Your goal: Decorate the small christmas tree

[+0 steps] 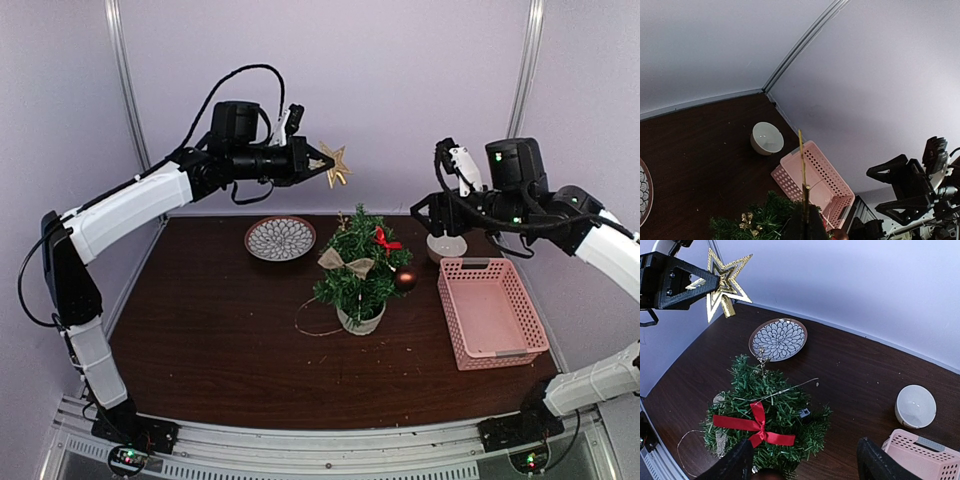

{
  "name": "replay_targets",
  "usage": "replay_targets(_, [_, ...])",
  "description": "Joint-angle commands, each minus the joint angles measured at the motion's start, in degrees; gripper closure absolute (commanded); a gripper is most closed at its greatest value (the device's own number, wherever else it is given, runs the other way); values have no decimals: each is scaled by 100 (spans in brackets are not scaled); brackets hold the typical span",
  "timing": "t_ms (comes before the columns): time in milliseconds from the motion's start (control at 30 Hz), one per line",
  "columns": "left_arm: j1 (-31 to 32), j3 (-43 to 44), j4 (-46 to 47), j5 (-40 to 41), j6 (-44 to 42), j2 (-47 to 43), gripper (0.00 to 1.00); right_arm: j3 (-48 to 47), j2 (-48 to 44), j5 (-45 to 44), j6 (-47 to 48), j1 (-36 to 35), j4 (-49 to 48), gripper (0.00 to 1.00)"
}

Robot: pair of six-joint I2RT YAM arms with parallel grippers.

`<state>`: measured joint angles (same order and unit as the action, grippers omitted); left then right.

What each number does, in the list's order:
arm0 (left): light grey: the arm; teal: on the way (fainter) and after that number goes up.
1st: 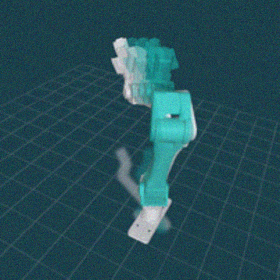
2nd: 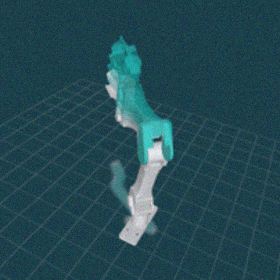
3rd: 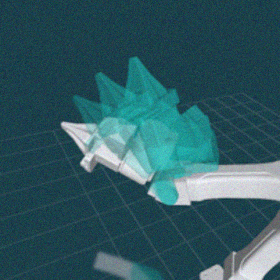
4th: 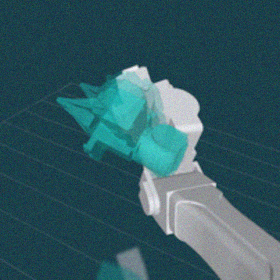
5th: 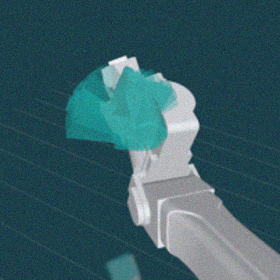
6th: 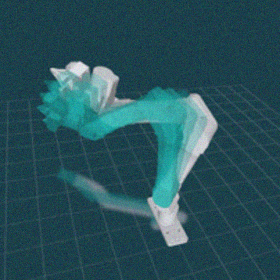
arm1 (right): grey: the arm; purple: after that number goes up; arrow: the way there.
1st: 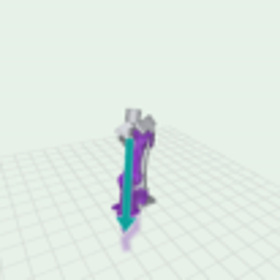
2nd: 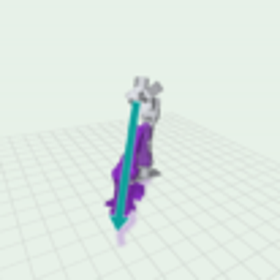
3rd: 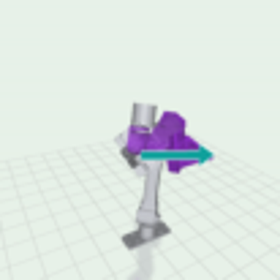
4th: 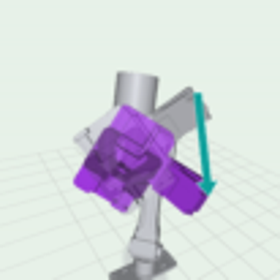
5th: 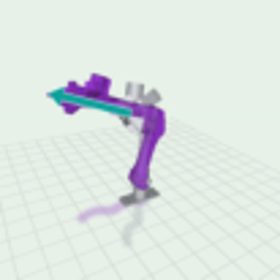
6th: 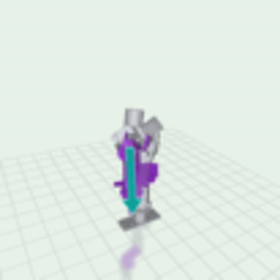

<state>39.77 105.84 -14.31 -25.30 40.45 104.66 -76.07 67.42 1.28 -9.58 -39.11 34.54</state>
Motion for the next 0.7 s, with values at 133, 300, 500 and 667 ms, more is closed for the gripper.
replay_targets(133, [-20,260,478,-553,490,107,100,99,-51,292,-193,112,-76,26])
replay_targets(300, [221,688,-631,-148,-1087,173,100,208,-120,361,-242,205,-161,26])
replay_targets(500, [257,693,-686,-395,-1158,327,100,233,-92,468,-272,237,-189,26])
replay_targets(667, [285,692,-726,-424,-1211,426,100,227,-33,497,-246,237,-176,26])
